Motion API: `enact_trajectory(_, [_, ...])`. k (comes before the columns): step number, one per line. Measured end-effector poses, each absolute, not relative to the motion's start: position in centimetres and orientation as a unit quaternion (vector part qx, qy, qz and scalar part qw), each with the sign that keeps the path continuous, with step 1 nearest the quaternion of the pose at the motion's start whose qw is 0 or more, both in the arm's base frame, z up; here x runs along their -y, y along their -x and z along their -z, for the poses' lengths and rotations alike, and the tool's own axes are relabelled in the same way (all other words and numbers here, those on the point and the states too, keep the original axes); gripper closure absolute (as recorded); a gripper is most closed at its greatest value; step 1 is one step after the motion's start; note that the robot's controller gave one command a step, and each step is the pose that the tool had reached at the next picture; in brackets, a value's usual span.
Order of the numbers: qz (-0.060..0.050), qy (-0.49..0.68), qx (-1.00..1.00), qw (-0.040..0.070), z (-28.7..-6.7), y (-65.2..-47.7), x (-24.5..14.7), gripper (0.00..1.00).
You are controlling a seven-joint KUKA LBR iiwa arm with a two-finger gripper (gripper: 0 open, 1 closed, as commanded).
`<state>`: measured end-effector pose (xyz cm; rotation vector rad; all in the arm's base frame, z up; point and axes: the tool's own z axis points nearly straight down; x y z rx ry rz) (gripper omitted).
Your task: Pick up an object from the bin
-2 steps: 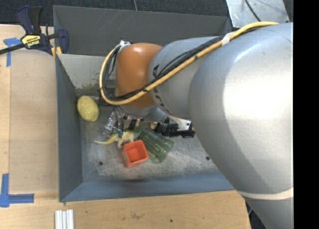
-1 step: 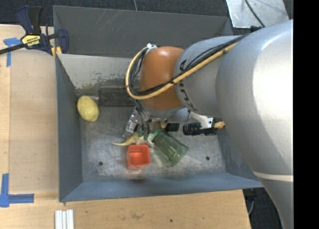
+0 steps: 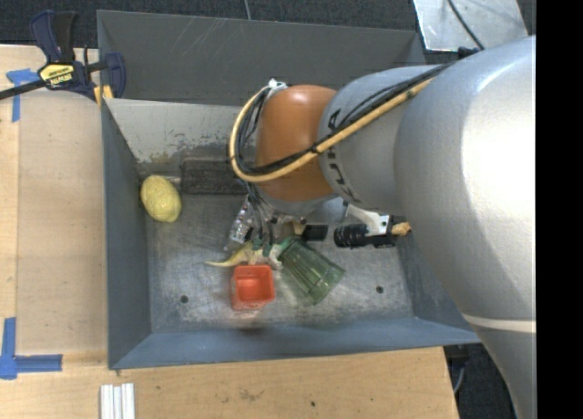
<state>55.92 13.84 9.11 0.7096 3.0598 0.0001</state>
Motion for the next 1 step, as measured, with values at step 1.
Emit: enact_trajectory(1, [-0.001, -0.240, -0.971, 0.002, -8.15, -55.45, -14.14, 1.00])
